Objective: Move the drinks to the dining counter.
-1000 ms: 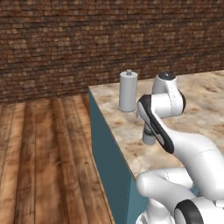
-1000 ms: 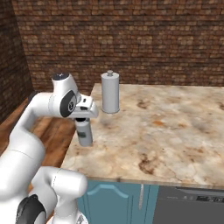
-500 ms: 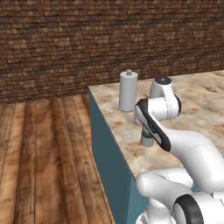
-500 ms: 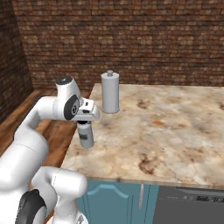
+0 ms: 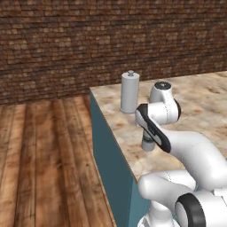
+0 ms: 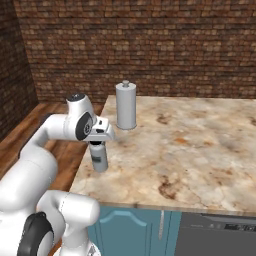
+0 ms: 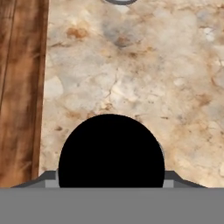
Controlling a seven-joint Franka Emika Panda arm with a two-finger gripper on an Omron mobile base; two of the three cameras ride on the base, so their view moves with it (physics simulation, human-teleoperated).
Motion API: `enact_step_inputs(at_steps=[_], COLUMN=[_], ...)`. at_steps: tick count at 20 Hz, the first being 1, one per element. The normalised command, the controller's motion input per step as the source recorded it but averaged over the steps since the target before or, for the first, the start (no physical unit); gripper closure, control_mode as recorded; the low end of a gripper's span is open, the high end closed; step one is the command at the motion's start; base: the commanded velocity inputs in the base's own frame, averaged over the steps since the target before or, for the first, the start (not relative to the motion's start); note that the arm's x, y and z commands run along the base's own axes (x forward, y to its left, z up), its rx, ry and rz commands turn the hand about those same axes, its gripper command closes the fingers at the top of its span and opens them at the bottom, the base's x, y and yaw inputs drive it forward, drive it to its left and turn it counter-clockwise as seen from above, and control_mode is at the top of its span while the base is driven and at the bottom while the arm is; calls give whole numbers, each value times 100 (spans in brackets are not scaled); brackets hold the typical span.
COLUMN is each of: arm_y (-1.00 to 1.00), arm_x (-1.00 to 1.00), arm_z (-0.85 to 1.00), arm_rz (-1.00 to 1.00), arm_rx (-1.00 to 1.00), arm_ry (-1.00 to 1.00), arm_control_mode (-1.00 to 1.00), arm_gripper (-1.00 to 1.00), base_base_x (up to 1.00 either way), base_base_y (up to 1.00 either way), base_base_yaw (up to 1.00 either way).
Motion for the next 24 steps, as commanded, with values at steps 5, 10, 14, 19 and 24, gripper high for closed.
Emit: enact_step_inputs(at_steps=[5,10,14,19,24], arm_y=[0,0,0,0,0], arm_x=[6,8,10,14,15], arm_z=[-15,-15,-15,-18,-17], arm_rz=[0,0,0,0,0], arm_rx=[0,0,0,0,0], arm_ry=[1,1,2,2,2], arm_control_mode=[-100,-100,-100,-100,-100], arm_gripper=[100,100,100,100,100], base_base_x=[0,0,0,0,0], base_base_y=[0,0,0,0,0], base_base_yaw=[0,0,0,0,0])
